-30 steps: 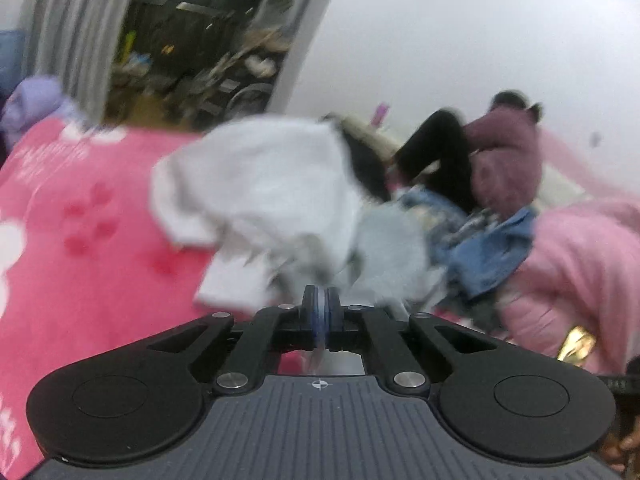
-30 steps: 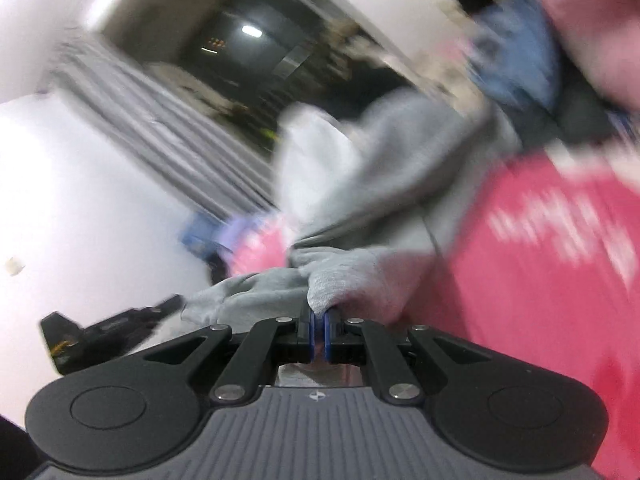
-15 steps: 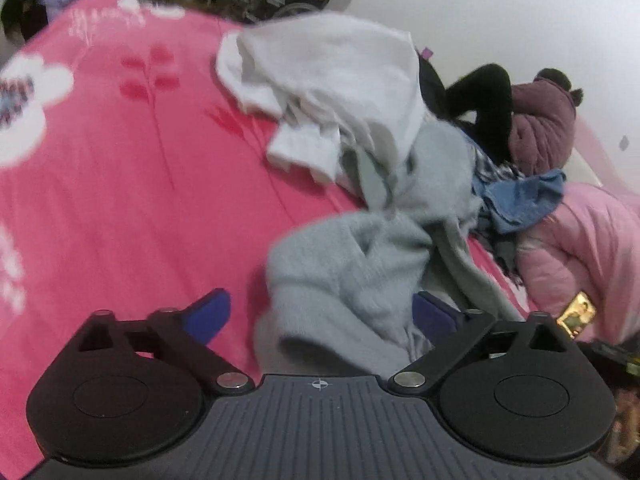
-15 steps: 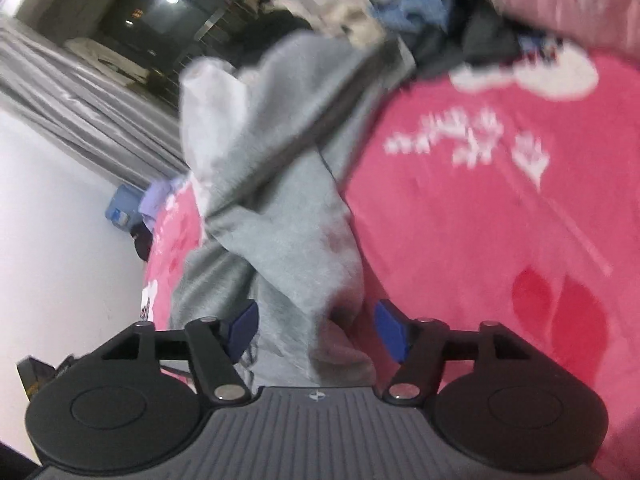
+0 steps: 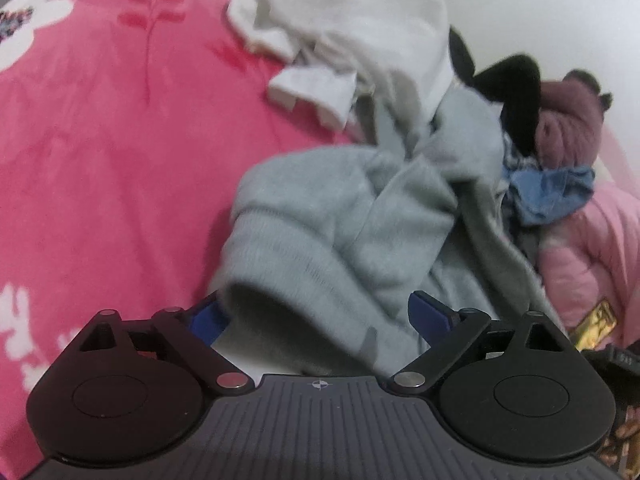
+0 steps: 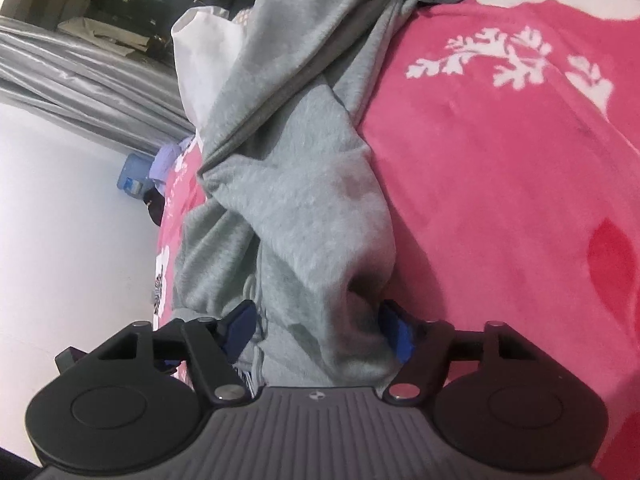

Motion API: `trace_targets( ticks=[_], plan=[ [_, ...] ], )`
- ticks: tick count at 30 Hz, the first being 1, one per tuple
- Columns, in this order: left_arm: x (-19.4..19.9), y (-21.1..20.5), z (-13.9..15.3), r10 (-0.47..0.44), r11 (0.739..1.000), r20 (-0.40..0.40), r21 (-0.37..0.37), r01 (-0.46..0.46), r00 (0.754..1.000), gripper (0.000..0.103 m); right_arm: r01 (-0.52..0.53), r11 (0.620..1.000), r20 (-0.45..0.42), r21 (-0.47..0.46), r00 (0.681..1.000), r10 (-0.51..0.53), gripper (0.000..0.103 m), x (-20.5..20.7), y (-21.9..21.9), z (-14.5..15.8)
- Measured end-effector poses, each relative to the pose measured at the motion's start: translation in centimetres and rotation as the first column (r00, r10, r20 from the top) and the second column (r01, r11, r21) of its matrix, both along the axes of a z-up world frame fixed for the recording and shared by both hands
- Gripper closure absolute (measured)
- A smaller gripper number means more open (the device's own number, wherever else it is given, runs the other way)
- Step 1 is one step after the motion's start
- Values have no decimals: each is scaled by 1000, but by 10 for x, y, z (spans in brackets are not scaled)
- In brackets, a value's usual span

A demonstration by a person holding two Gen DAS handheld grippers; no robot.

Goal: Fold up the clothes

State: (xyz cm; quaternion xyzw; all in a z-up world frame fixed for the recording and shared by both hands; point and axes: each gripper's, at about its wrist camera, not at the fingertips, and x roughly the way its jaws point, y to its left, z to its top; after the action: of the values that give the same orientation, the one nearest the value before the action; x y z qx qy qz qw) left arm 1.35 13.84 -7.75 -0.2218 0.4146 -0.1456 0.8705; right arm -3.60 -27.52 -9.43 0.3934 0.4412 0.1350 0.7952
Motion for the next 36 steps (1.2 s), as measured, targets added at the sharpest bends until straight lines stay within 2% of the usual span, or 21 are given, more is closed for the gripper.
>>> trace_targets(
  ticks=[4, 6, 8, 9, 14, 19, 22, 26, 29, 33, 36],
  plan=[
    [0, -15, -11, 37, 996, 14, 87, -38, 999, 23, 0, 1000, -20, -6, 1000, 0, 49, 10, 2, -11],
    [-3, -15, -13, 72, 993, 32, 91, -74, 997, 31, -22, 1000, -33, -21, 999, 21, 69, 11, 7, -18],
    [-6, -11, -12, 92, 992, 33, 81, -95, 995, 47, -24, 999, -31, -29, 999, 23, 81, 9, 8, -19],
    [-6, -10, -10, 94, 992, 36, 79, -97, 995, 52, -22, 1000, -24, -23, 999, 21, 87, 8, 7, -19],
    [-10, -10, 6, 85, 992, 61, 94, -90, 995, 88, -58, 998, 22, 1, 998, 58, 92, 6, 9, -9],
    [-14, 2, 37, 104, 992, 106, 57, -110, 989, 92, -125, 992, 90, -2, 988, 125, 93, 3, 27, 15],
    [-14, 20, 61, 113, 990, 155, 61, -124, 981, 93, -147, 987, 131, -61, 979, 154, 93, 6, 48, 35],
    [-10, 59, 93, 164, 982, 203, 57, -179, 965, 93, -302, 949, 197, -87, 929, 314, 93, 24, 99, 62],
    [1, 99, 111, 224, 968, 214, 65, -243, 951, 93, -431, 897, 224, -100, 869, 442, 94, 44, 147, 72],
    [19, 147, 129, 273, 941, 231, 137, -309, 934, 93, -564, 820, 259, -98, 781, 568, 94, 75, 218, 73],
    [33, 182, 131, 323, 924, 198, 147, -354, 925, 94, -638, 766, 280, -83, 723, 632, 94, 92, 270, 70]
  ],
)
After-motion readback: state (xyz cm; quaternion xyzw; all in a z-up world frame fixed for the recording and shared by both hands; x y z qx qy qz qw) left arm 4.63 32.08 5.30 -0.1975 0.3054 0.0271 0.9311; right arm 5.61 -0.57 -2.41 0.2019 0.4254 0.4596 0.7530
